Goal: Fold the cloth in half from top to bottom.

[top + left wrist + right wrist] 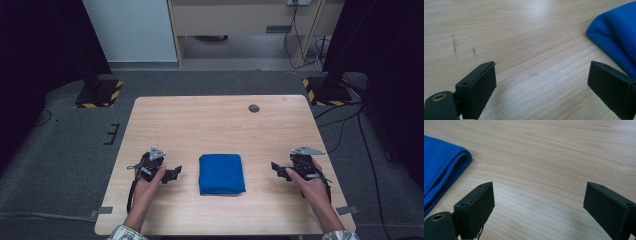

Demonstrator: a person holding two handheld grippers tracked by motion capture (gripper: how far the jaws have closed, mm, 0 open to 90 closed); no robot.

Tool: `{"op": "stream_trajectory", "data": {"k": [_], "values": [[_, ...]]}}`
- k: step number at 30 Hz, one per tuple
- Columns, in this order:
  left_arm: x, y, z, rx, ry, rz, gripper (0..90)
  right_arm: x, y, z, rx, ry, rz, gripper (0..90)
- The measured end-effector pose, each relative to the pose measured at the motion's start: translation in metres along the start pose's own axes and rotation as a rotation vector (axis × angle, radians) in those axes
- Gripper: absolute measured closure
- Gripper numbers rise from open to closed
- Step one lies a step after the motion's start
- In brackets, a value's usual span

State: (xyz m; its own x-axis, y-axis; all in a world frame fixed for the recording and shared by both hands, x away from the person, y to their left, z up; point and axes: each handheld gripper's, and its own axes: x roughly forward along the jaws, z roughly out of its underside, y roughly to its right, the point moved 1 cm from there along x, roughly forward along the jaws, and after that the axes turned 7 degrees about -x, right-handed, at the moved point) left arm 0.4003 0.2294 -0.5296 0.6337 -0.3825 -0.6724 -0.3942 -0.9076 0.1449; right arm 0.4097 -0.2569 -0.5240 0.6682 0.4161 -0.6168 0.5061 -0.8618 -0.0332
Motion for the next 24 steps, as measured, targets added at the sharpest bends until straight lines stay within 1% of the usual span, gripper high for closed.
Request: {"op": "stream_trajectory", "data": {"k": [3, 6, 10, 11, 12, 14, 15, 16, 17, 19, 21, 22, 24], "values": [[0.002, -0.003, 0.000, -0.004, -0.004, -0.019, 7.6, 0.004, 0.005, 0.000, 0.004, -0.018, 0.013, 10.3], [0.002, -0.007, -0.001, -0.002, -0.006, -0.036, 7.6, 0.007, 0.010, 0.000, 0.015, -0.015, 0.021, 10.4], [0.004, -0.014, -0.003, -0.016, 0.011, -0.053, 7.7, 0.009, 0.016, -0.004, 0.014, -0.014, 0.027, 10.4], [0.005, -0.016, -0.004, -0.016, -0.001, -0.059, 7.7, 0.010, 0.017, -0.005, 0.014, -0.016, 0.029, 10.4], [0.006, -0.017, -0.004, -0.010, -0.005, -0.065, 7.7, 0.011, 0.020, -0.006, 0.010, -0.020, 0.034, 10.4], [0.007, -0.019, -0.005, -0.002, -0.009, -0.082, 7.6, 0.013, 0.023, -0.009, 0.021, -0.022, 0.039, 10.6], [0.007, -0.020, -0.006, -0.006, -0.005, -0.084, 7.7, 0.014, 0.025, -0.010, 0.027, -0.027, 0.041, 10.6], [0.008, -0.020, -0.006, -0.005, -0.005, -0.080, 7.6, 0.015, 0.027, -0.011, 0.022, -0.027, 0.045, 10.6], [0.009, -0.021, -0.006, -0.001, -0.013, -0.082, 7.7, 0.016, 0.028, -0.013, 0.028, -0.026, 0.046, 10.6], [0.010, -0.023, -0.008, 0.004, -0.014, -0.087, 7.6, 0.018, 0.030, -0.015, 0.025, -0.023, 0.047, 10.5], [0.010, -0.028, -0.012, 0.043, -0.012, -0.114, 7.6, 0.019, 0.034, -0.019, 0.030, -0.017, 0.048, 10.1], [0.011, -0.030, -0.013, 0.049, -0.015, -0.123, 7.6, 0.020, 0.037, -0.020, 0.042, -0.008, 0.051, 10.4], [0.011, -0.037, -0.015, 0.020, -0.017, -0.102, 7.6, 0.023, 0.043, -0.022, 0.072, -0.008, 0.062, 10.6]]}}
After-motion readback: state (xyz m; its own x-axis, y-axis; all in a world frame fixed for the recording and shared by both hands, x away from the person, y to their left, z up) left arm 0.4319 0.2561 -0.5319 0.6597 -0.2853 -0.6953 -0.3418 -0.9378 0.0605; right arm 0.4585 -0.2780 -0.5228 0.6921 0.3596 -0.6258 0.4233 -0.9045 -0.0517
